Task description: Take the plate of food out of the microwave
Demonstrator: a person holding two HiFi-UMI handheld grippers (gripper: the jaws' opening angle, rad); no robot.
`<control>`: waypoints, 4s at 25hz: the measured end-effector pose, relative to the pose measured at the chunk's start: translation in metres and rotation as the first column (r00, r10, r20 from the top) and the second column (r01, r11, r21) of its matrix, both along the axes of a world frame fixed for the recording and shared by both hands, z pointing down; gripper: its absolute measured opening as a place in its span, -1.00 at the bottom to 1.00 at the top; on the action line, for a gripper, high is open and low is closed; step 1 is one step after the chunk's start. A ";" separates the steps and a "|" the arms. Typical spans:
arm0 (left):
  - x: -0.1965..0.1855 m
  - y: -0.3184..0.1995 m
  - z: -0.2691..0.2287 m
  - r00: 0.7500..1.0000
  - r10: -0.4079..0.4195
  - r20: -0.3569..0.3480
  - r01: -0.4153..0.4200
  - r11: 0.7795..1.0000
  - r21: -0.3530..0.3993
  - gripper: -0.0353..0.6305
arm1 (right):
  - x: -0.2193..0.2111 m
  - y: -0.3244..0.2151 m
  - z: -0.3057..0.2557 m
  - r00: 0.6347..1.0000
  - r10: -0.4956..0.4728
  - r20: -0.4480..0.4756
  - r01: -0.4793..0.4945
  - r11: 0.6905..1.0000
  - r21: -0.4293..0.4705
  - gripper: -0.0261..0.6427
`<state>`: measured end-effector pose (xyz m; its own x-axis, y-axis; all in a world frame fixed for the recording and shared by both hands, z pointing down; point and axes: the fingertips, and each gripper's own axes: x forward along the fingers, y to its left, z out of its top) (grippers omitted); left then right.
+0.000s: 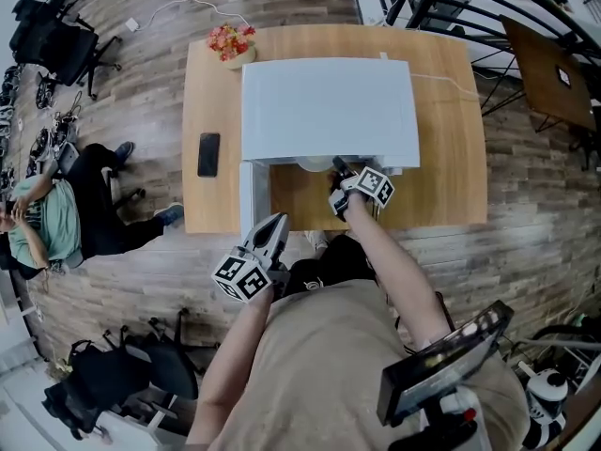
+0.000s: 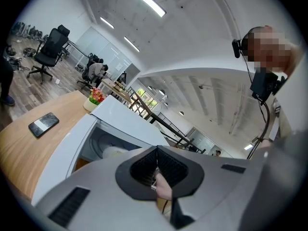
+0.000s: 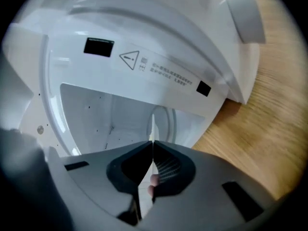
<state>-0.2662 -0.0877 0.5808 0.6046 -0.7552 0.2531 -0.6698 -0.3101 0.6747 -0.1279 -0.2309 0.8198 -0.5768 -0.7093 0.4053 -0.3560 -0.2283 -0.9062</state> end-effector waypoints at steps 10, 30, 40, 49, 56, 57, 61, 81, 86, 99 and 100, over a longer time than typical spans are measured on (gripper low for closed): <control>-0.003 -0.001 -0.006 0.999 -0.053 -0.014 0.053 0.998 0.030 -0.88 | 0.010 0.040 -0.046 0.993 -0.117 0.029 0.116 0.993 0.034 -0.88; 0.043 0.002 -0.029 0.981 -0.191 0.024 0.190 0.981 0.048 -0.88 | 0.053 0.105 -0.137 0.931 -0.352 0.099 0.346 0.935 0.075 -0.88; 0.052 0.023 -0.029 0.962 -0.272 0.012 0.271 0.961 0.063 -0.88 | 0.074 0.119 -0.175 0.900 -0.403 0.166 0.392 0.915 0.099 -0.88; 0.050 0.032 -0.039 0.942 -0.335 -0.003 0.334 0.938 0.095 -0.88 | 0.089 0.099 -0.215 0.881 -0.448 0.153 0.424 0.890 0.169 -0.88; 0.044 0.026 -0.051 0.935 -0.354 -0.013 0.353 0.930 0.102 -0.88 | 0.095 0.080 -0.254 0.875 -0.453 0.169 0.412 0.882 0.229 -0.88; 0.044 0.024 -0.053 0.935 -0.353 -0.014 0.353 0.930 0.103 -0.88 | 0.096 0.078 -0.261 0.875 -0.451 0.174 0.407 0.882 0.238 -0.88; 0.046 0.021 -0.060 0.941 -0.337 -0.017 0.337 0.935 0.113 -0.88 | 0.102 0.072 -0.279 0.877 -0.449 0.170 0.399 0.878 0.264 -0.88; 0.038 0.013 -0.049 0.950 -0.311 -0.007 0.311 0.947 0.084 -0.88 | 0.121 0.062 -0.338 0.873 -0.475 0.112 0.396 0.823 0.406 -0.88; 0.038 0.004 -0.050 0.953 -0.304 -0.003 0.304 0.950 0.079 -0.88 | 0.127 0.060 -0.334 0.880 -0.459 0.120 0.381 0.835 0.397 -0.88; 0.051 -0.006 -0.046 0.967 -0.256 -0.011 0.256 0.963 0.083 -0.88 | 0.143 0.067 -0.329 0.903 -0.423 0.078 0.360 0.843 0.400 -0.88; 0.052 -0.004 -0.045 0.967 -0.253 -0.012 0.253 0.964 0.082 -0.88 | 0.144 0.070 -0.327 0.904 -0.420 0.079 0.358 0.846 0.396 -0.88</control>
<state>-0.2142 -0.0915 0.5356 0.3911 -0.9019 0.1832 -0.7327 -0.1847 0.6551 0.0161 -0.1614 0.4931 -0.8698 -0.4914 0.0441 -0.1923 0.2555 -0.9475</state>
